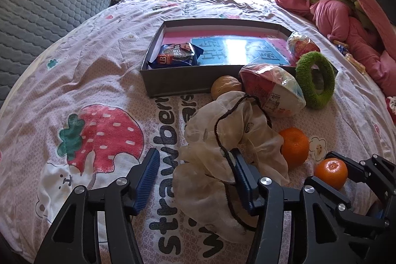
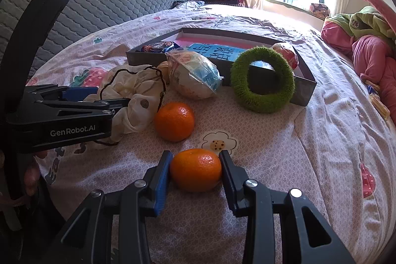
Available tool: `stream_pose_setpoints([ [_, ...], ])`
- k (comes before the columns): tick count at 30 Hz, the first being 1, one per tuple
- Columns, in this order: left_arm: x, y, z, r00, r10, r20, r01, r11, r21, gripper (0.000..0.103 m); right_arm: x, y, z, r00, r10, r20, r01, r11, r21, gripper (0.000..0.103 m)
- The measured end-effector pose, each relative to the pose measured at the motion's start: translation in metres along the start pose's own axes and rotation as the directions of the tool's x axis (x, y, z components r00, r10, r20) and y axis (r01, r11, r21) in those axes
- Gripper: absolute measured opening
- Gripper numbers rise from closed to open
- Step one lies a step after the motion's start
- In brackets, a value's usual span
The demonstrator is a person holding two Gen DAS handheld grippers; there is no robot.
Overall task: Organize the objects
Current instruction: 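Close the right tool on the orange while the left tool grasps the white scrunchie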
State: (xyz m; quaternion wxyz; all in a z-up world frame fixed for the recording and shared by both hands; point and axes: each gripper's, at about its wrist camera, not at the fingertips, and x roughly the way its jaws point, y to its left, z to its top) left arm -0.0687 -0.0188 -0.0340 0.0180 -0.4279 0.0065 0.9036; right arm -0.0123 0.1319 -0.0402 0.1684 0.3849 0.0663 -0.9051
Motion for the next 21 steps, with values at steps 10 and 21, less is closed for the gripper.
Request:
stream_pose_setpoints([
  [10,-0.0030,-0.0060,-0.0015,0.999,-0.050,-0.001,0.050,0.999,0.019,0.033,0.0008,0.0000,0.0018,1.000,0.007,-0.001,-0.007,1.000,0.006,0.039],
  [21,-0.0056,-0.0053,-0.0012,0.997,-0.075,0.004,0.075,0.997,0.012,0.022,-0.0013,-0.0032,0.0029,1.000,0.019,0.009,-0.019,1.000,0.018,0.038],
])
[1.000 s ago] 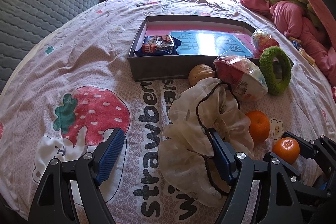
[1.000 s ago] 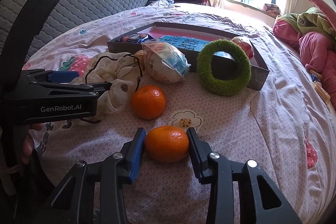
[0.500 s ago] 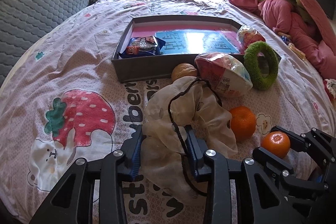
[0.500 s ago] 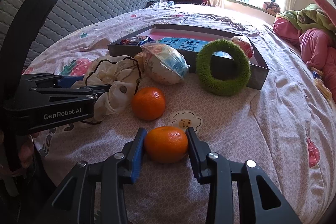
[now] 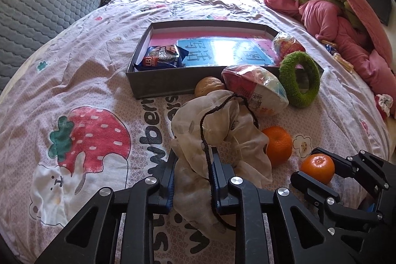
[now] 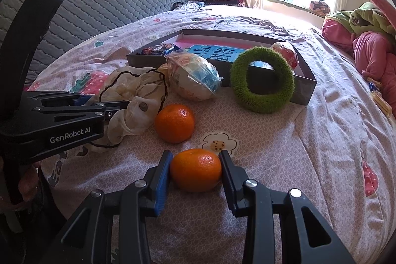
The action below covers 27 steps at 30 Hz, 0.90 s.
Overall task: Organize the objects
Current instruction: 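Close the right tool on the orange while the left tool grasps the white scrunchie, then lift the orange and scrunchie and carry both toward the grey box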
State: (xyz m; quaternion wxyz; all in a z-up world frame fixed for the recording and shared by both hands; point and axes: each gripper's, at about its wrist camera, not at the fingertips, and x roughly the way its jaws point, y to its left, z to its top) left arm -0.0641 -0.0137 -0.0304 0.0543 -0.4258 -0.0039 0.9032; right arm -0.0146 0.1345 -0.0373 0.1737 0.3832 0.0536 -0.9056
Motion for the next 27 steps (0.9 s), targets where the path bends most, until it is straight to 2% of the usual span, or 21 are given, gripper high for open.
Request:
stream_pose_setpoints([
  [7,-0.007,-0.003,0.002,0.999,-0.027,0.026,0.027,1.000,0.007,0.019,-0.007,-0.003,0.003,0.999,0.009,0.044,-0.010,1.000,0.014,0.038],
  [16,-0.014,-0.006,0.004,0.997,-0.062,0.055,0.062,0.998,0.011,0.018,-0.008,-0.002,0.005,0.998,0.017,0.059,-0.017,1.000,0.011,0.038],
  [27,-0.028,-0.005,0.008,0.991,-0.069,0.118,0.069,0.998,0.005,0.017,-0.012,-0.003,0.008,0.996,0.016,0.092,-0.017,1.000,0.013,0.038],
])
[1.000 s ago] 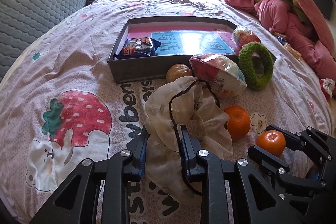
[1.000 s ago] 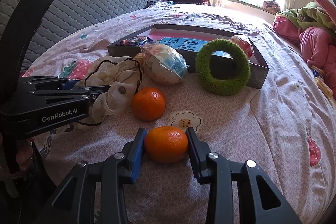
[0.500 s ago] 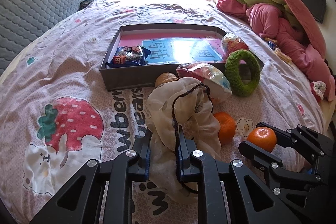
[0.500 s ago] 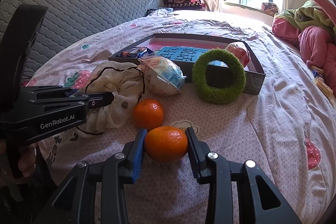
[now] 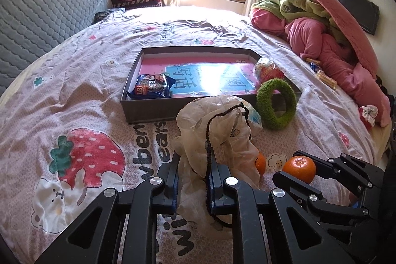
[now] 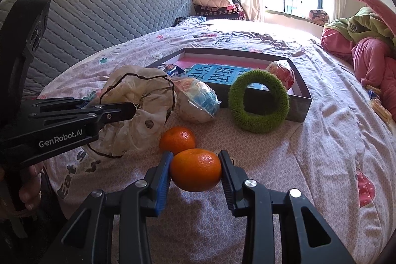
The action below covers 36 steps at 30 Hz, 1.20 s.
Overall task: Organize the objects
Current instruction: 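Lift the orange and scrunchie and carry both toward the grey box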
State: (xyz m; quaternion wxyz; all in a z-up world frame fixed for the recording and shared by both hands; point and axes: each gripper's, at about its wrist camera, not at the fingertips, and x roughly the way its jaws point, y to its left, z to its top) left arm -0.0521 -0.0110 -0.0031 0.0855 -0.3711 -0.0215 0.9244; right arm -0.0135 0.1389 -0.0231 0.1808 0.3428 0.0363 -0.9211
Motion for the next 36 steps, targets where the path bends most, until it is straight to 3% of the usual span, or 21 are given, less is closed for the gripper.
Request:
stream_pose_setpoints([
  [36,-0.016,0.002,0.022,0.993,-0.013,0.116,0.017,1.000,-0.026,0.017,-0.005,-0.023,0.020,0.997,-0.008,0.079,0.004,0.998,0.055,0.038],
])
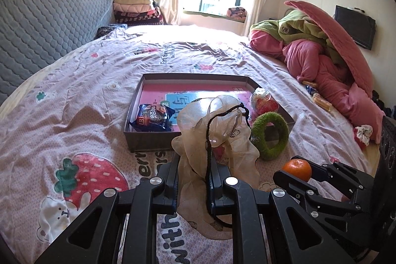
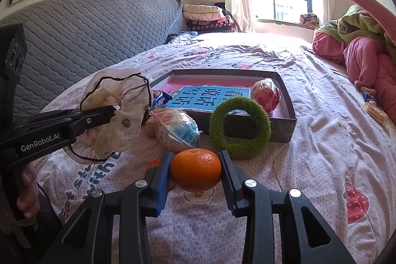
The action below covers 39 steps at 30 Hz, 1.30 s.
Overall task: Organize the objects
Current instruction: 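Lift the orange and scrunchie and carry both toward the grey box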
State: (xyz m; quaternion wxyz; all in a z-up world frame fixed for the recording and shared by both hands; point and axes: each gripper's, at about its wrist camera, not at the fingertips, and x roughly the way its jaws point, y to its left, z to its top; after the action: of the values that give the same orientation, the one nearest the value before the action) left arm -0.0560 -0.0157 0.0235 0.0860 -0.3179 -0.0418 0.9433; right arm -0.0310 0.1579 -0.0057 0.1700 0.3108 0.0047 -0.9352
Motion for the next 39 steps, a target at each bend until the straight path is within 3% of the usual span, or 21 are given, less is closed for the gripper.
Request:
stream_pose_setpoints([
  [25,0.010,-0.002,0.037,0.999,-0.007,0.051,0.008,1.000,-0.028,0.017,0.002,0.000,0.048,0.997,-0.012,0.081,0.013,1.000,-0.015,0.038],
  [39,0.023,-0.006,0.046,0.999,0.012,0.034,-0.011,1.000,-0.024,0.017,0.005,-0.003,0.058,0.994,-0.023,0.104,0.025,1.000,-0.014,0.038],
])
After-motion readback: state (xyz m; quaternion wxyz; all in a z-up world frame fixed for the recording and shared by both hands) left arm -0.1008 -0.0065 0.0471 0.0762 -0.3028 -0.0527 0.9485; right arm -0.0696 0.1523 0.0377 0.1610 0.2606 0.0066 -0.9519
